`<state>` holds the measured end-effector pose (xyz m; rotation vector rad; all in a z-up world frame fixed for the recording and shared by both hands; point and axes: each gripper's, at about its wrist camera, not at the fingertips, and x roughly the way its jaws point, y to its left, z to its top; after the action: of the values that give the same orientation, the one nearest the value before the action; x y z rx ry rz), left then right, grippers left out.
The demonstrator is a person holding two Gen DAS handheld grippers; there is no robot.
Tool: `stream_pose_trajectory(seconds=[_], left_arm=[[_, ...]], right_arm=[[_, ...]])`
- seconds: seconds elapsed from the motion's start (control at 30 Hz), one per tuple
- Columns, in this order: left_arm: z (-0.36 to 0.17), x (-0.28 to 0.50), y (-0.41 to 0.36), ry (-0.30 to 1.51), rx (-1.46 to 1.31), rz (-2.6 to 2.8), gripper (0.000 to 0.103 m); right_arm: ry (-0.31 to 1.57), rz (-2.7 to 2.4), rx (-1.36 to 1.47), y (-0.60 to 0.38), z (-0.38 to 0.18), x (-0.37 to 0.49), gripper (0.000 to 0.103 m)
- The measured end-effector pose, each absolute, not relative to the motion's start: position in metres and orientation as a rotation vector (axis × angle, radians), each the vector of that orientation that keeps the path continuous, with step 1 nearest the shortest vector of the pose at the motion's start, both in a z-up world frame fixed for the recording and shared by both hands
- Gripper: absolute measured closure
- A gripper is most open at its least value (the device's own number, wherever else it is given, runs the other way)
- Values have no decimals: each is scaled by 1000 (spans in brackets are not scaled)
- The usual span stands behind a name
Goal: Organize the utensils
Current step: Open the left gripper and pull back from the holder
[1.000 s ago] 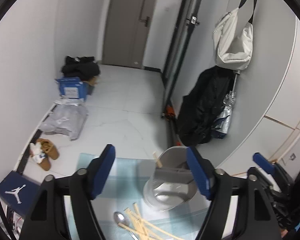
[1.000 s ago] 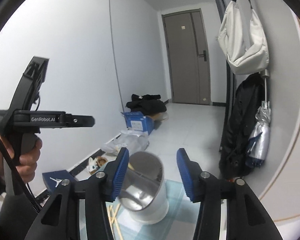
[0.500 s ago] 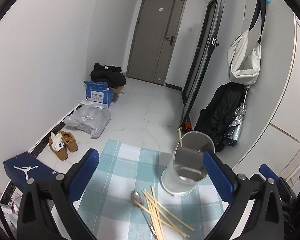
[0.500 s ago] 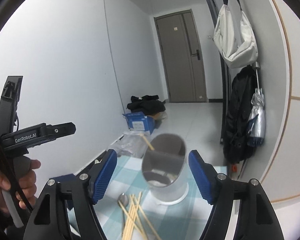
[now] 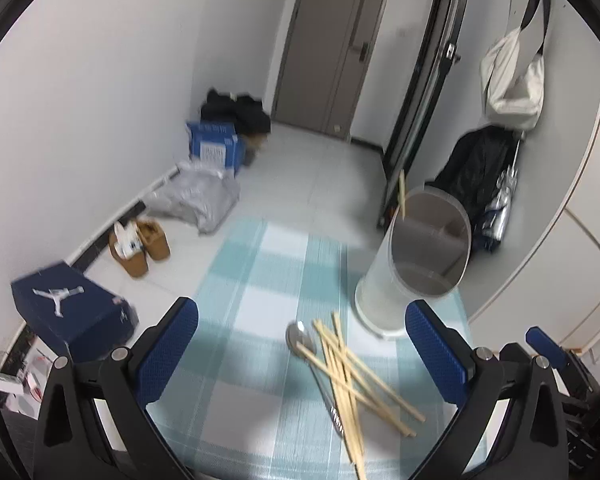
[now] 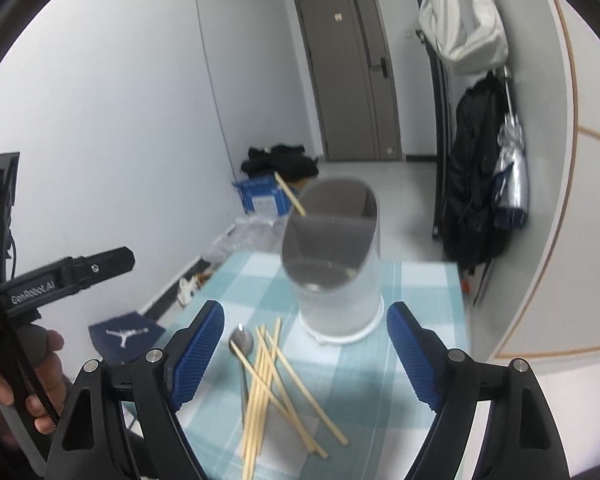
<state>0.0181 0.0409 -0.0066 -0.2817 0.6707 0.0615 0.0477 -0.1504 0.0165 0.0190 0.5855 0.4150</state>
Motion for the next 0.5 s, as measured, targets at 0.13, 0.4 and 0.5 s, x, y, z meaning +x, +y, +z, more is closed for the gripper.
stream_pose_trajectory(seconds=[0.13,0.4,0.5], left_arm=[[-31,22,45,721,-299,79,1],[-48,31,51,800,-326,73,1],[-52,35,56,822,-353,70,1]], right_arm=[[645,396,13,-152,-3,53,18],[770,380,-30,-143,-38,68,18],[802,374,-56,-137,-48,75,18]])
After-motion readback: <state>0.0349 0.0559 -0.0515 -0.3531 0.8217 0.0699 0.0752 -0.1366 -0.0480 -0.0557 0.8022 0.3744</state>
